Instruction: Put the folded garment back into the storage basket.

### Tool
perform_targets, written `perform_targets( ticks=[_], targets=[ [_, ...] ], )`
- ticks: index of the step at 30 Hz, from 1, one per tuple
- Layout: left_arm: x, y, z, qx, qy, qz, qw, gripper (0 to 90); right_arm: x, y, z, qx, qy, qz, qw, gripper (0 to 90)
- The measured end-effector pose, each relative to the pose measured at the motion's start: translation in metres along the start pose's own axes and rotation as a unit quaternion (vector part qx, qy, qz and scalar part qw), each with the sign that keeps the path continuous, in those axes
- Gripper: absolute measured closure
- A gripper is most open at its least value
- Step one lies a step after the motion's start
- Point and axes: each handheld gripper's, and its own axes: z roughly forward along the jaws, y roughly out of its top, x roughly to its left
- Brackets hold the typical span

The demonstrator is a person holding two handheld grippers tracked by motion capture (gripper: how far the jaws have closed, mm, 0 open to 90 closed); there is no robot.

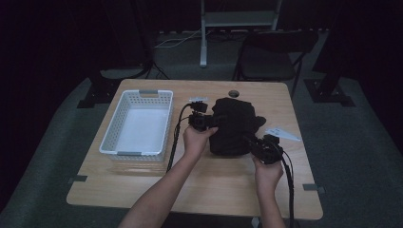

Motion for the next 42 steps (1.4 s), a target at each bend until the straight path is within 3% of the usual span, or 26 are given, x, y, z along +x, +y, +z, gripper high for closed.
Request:
perform_targets(
  ticks=[4, 14, 24, 28, 37, 42],
  targets=[
    [0.001, 0.005, -0.005, 0.009, 0.001, 0.005, 0.9999, 65.3, 0.005, 0.004, 0.000, -0.001, 0.002, -0.009, 1.0000, 70.8],
    [-0.002, 0.015, -0.021, -0.010, -0.005, 0.002, 0.9999, 65.5, 0.015, 0.017, -0.004, -0.013, 0.007, -0.023, 0.9996, 70.9],
    [-0.001, 0.020, -0.034, -0.014, -0.010, -0.002, 0.9999, 65.5, 0.024, 0.023, -0.005, -0.018, 0.013, -0.030, 0.9993, 70.9],
    [-0.005, 0.026, -0.039, -0.010, -0.005, 0.010, 0.9999, 65.5, 0.027, 0.026, -0.006, -0.021, 0.014, -0.032, 0.9992, 70.9],
    [-0.003, 0.038, -0.050, -0.019, -0.018, -0.003, 0.9997, 65.7, 0.036, 0.039, -0.008, -0.038, 0.021, -0.036, 0.9984, 70.9],
    [-0.005, 0.042, -0.054, -0.014, -0.015, 0.004, 0.9998, 65.8, 0.038, 0.041, -0.008, -0.039, 0.021, -0.038, 0.9983, 71.0]
  ],
)
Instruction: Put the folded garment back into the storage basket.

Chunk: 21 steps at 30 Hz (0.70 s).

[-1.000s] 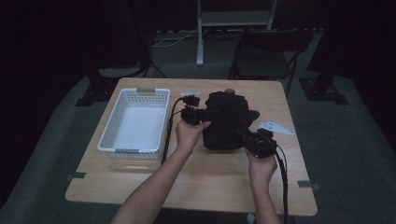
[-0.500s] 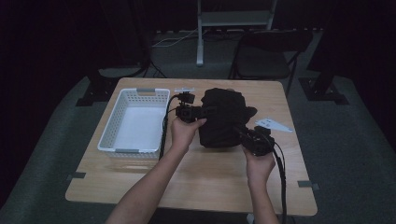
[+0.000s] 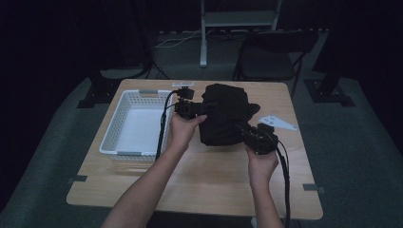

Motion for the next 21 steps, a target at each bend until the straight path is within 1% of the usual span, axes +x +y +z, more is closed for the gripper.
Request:
perform_targets(
  ticks=[3, 7, 9, 13, 19, 21],
  targets=[
    [-0.002, 0.005, -0.005, -0.004, 0.000, 0.006, 1.0000, 65.9, 0.001, 0.002, 0.000, -0.004, 0.004, -0.001, 1.0000, 71.0],
    [-0.002, 0.008, -0.009, -0.012, -0.003, 0.002, 0.9999, 66.0, 0.003, 0.008, -0.001, -0.010, 0.005, -0.003, 0.9999, 71.0],
    [-0.001, 0.009, -0.013, -0.015, -0.004, 0.000, 0.9999, 66.0, 0.007, 0.013, -0.001, -0.011, 0.003, -0.011, 0.9999, 71.0],
    [-0.001, 0.011, -0.018, -0.014, 0.000, 0.005, 0.9999, 66.0, 0.011, 0.014, 0.000, -0.013, 0.007, -0.014, 0.9998, 71.1],
    [0.002, 0.013, -0.026, -0.018, 0.003, 0.001, 0.9998, 66.0, 0.016, 0.017, 0.004, -0.014, 0.014, -0.016, 0.9997, 71.0],
    [0.003, 0.014, -0.030, -0.018, 0.009, 0.004, 0.9998, 66.1, 0.018, 0.019, 0.006, -0.014, 0.016, -0.017, 0.9996, 71.0]
  ],
)
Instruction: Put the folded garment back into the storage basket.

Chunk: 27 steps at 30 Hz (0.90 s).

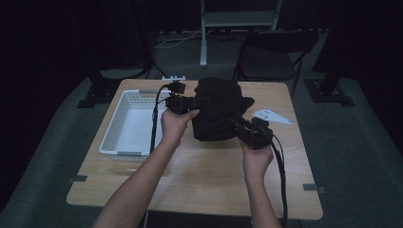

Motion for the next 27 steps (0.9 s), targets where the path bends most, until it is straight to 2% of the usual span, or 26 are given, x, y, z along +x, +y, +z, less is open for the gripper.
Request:
perform_targets(
  ticks=[15, 27],
  targets=[
    [0.009, 0.005, -0.021, -0.006, 0.012, -0.001, 0.9999, 66.0, 0.017, 0.007, 0.013, 0.002, 0.012, -0.010, 0.9999, 71.0],
    [0.025, 0.004, -0.042, -0.009, 0.025, -0.009, 0.9996, 66.0, 0.034, 0.010, 0.031, 0.009, 0.027, -0.018, 0.9994, 71.0]
  ],
)
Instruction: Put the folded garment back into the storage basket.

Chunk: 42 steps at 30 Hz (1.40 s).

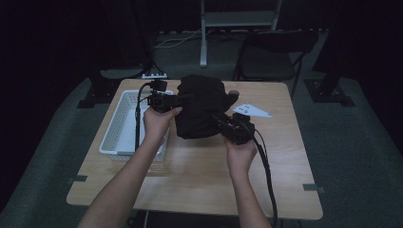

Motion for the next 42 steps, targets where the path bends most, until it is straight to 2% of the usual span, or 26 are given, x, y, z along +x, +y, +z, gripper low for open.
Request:
perform_targets(
  ticks=[4, 14, 27, 42],
  targets=[
    [0.004, -0.001, -0.007, -0.001, 0.008, 0.004, 1.0000, 66.0, 0.005, 0.001, 0.006, 0.002, 0.005, -0.003, 1.0000, 71.1],
    [0.014, 0.001, -0.027, -0.010, 0.017, -0.001, 0.9998, 66.1, 0.020, 0.007, 0.017, 0.002, 0.017, -0.012, 0.9998, 71.1],
    [0.025, -0.002, -0.043, -0.018, 0.028, -0.006, 0.9994, 66.0, 0.034, 0.011, 0.031, 0.007, 0.027, -0.020, 0.9994, 71.1],
    [0.045, -0.003, -0.071, -0.022, 0.049, -0.013, 0.9985, 66.0, 0.055, 0.014, 0.056, 0.019, 0.044, -0.029, 0.9984, 71.0]
  ],
)
